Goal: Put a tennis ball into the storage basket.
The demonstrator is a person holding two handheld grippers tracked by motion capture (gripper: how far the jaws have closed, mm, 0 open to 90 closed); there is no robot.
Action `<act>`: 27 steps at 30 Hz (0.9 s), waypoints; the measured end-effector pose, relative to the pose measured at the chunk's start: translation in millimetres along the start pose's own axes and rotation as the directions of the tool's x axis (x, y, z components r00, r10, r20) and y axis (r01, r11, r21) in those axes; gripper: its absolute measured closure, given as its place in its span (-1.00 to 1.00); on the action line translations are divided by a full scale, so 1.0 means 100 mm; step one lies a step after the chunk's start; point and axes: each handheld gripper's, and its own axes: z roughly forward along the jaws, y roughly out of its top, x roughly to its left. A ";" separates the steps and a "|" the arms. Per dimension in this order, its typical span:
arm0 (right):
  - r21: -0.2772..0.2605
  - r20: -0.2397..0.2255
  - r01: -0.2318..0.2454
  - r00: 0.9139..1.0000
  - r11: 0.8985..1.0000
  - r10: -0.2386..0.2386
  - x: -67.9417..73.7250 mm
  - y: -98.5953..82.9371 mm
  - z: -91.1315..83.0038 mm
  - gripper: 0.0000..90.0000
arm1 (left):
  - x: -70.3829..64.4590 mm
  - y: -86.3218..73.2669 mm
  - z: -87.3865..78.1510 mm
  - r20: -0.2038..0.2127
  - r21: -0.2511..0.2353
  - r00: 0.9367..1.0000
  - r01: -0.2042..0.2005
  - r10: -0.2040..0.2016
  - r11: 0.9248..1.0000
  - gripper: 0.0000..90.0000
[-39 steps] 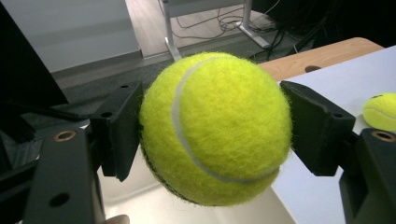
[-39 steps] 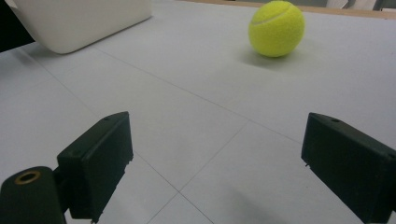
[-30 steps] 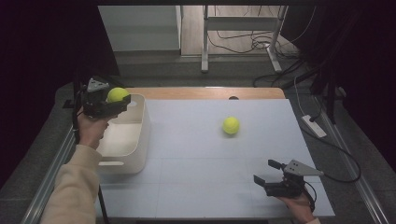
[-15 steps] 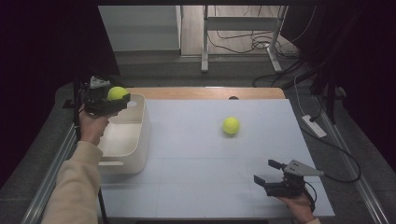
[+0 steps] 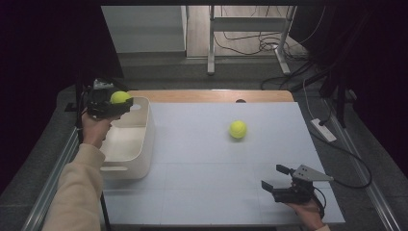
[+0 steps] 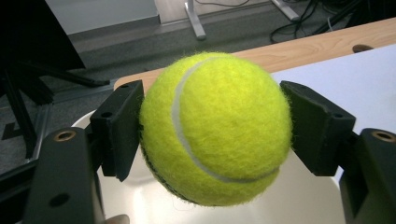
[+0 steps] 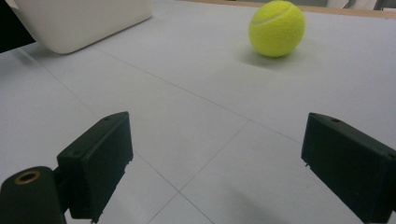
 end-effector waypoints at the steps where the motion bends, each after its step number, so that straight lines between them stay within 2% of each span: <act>1: 0.000 0.000 0.000 1.000 1.000 0.000 0.00 0.00 0.00 -0.80 | 0.01 0.00 0.01 0.000 0.005 1.000 0.001 -0.001 1.000 -0.40; 16: 0.003 0.002 -0.001 1.000 1.000 0.001 0.00 0.00 0.00 -0.80 | 0.14 -0.06 0.18 -0.028 0.091 0.999 0.019 -0.017 0.996 -0.40; 27: 0.005 0.002 -0.001 1.000 1.000 0.001 0.00 0.00 0.00 -0.80 | 0.15 -0.11 0.27 -0.048 0.134 0.999 0.004 0.003 0.991 -0.40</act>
